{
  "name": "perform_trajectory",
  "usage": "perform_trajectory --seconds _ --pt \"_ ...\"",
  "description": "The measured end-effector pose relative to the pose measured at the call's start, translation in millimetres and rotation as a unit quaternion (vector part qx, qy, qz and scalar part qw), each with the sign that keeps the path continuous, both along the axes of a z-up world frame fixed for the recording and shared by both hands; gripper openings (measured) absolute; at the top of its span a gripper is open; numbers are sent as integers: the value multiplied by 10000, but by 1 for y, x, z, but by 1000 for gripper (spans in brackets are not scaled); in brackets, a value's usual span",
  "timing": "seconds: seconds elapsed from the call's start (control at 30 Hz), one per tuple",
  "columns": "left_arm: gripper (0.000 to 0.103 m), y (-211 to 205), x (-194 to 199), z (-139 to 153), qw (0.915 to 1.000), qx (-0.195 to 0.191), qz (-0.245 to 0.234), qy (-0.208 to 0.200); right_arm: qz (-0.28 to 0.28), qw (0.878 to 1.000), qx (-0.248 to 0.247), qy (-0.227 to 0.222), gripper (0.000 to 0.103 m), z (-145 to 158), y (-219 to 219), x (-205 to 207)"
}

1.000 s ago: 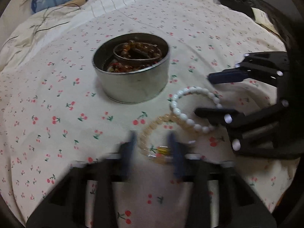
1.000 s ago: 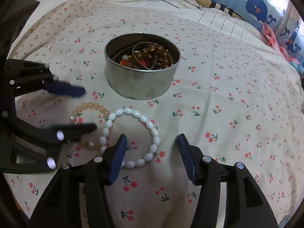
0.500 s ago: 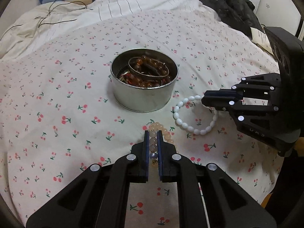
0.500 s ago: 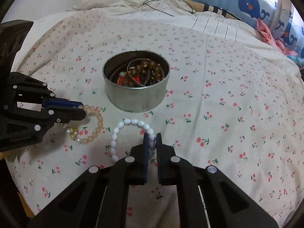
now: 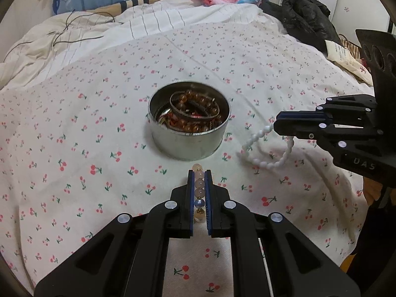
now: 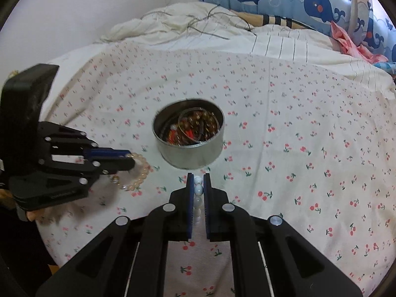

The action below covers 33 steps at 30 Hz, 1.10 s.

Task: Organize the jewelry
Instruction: 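Carry both bead bracelets over the tin with the left and right grippers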

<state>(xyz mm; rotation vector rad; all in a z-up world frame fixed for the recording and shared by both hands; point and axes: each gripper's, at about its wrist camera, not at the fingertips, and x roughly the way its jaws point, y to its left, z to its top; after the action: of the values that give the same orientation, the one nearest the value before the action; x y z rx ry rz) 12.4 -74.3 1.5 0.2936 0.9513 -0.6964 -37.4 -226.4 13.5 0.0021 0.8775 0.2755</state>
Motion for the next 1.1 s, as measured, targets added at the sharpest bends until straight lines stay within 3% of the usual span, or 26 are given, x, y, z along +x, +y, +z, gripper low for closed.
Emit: perform_trajectory --seconds 0.4,0.63,1.1 --pt "7 -5 8 27 9992 -325 83 -202 -167 9982 515 -246 8 26 -14 -2" --pt "7 -8 16 48 9968 -717 163 -325 -215 9971 628 -368 8 35 -16 2" --pt "7 -27 37 54 9906 -1306 320 -234 -362 9926 951 -656 8 58 -17 19"
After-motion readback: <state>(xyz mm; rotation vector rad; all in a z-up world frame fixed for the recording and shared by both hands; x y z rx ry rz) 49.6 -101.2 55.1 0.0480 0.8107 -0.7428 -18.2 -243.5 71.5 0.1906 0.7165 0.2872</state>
